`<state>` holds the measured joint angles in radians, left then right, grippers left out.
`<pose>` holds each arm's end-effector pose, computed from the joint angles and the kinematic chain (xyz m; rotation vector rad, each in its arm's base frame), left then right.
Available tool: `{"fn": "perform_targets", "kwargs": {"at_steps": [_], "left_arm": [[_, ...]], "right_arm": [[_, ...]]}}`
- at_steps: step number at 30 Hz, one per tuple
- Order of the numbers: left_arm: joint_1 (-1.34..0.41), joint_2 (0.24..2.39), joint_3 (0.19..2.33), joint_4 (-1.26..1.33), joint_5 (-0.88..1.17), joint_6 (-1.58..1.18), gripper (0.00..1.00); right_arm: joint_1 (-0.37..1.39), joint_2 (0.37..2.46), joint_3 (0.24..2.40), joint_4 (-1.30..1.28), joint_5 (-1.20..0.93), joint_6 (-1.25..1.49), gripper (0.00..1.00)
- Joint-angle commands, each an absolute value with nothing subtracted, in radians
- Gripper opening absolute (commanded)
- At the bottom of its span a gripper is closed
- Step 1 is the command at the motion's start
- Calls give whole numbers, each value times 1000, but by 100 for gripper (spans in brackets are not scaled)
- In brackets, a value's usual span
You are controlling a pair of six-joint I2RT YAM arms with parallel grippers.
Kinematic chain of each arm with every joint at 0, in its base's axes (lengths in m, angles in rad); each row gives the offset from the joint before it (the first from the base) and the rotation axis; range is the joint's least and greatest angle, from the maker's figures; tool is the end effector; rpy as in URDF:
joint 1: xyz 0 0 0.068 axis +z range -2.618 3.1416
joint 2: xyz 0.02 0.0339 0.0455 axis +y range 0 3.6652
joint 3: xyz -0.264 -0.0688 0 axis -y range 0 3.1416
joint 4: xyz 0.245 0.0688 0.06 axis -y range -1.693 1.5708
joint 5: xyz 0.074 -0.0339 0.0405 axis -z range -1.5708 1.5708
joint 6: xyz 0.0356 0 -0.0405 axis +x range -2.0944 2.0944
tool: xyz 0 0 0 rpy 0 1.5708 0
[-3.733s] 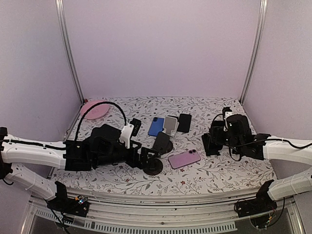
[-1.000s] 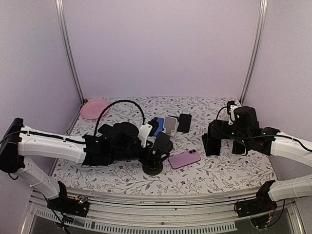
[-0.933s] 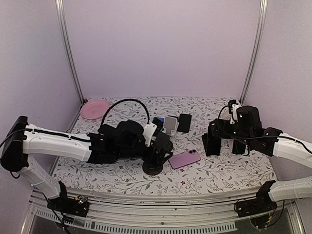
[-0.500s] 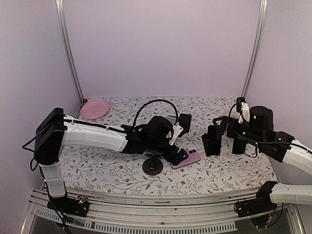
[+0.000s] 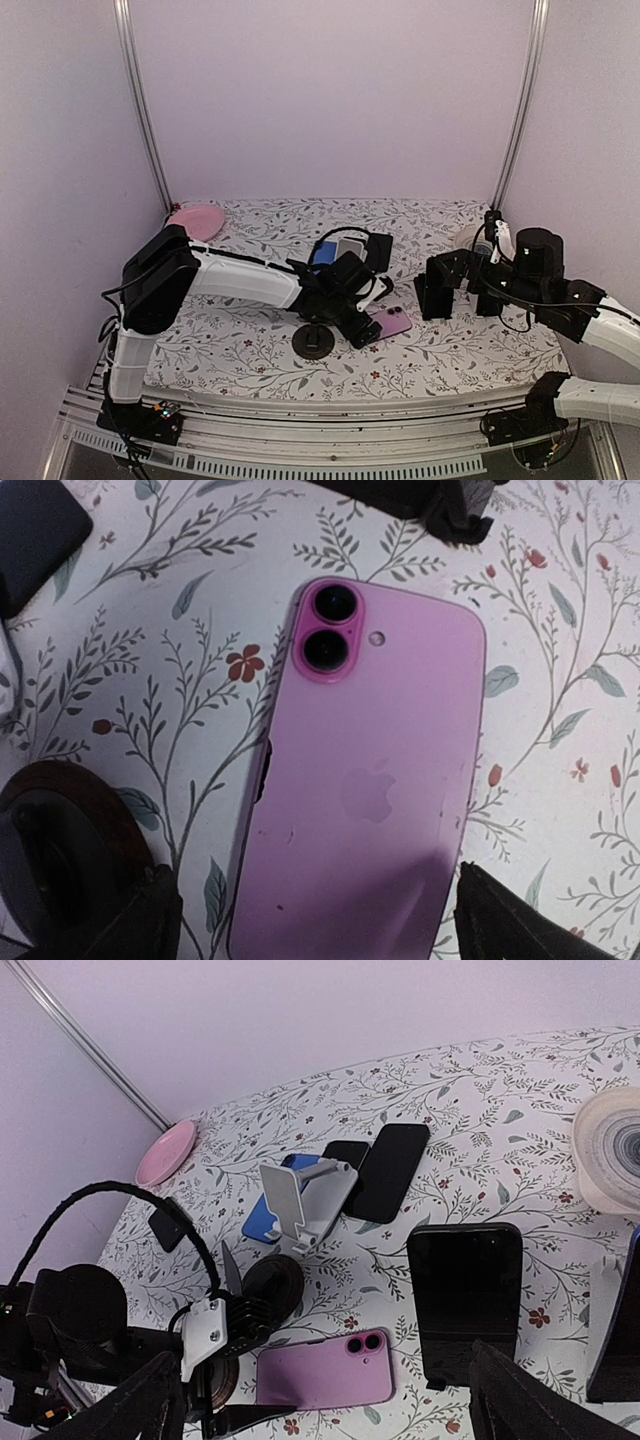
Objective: Place the phone on the phone stand
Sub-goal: Pick up the phone from the center of the board.
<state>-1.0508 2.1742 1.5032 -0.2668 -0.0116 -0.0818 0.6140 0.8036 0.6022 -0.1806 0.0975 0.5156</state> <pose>0.2308 -0.4023 0.1372 1.1912 2.2736 -0.4384 0.1576 0.1068 0.2725 -0.0326 2.0072 0.6432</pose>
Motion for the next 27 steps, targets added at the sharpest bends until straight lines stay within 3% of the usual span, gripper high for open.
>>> {"fn": "perform_targets", "kwargs": {"at_steps": [1, 21, 27], "left_arm": [[-1035, 2231, 1570, -338, -31, -18, 95], [-994, 2350, 1687, -444, 132, 36, 95], [-1001, 2377, 1712, -482, 83, 49, 92]], "right_arm": [[611, 785, 587, -160, 71, 531, 99], [611, 819, 584, -122, -5, 534, 99], [611, 822, 580, -115, -5, 538, 99]]}}
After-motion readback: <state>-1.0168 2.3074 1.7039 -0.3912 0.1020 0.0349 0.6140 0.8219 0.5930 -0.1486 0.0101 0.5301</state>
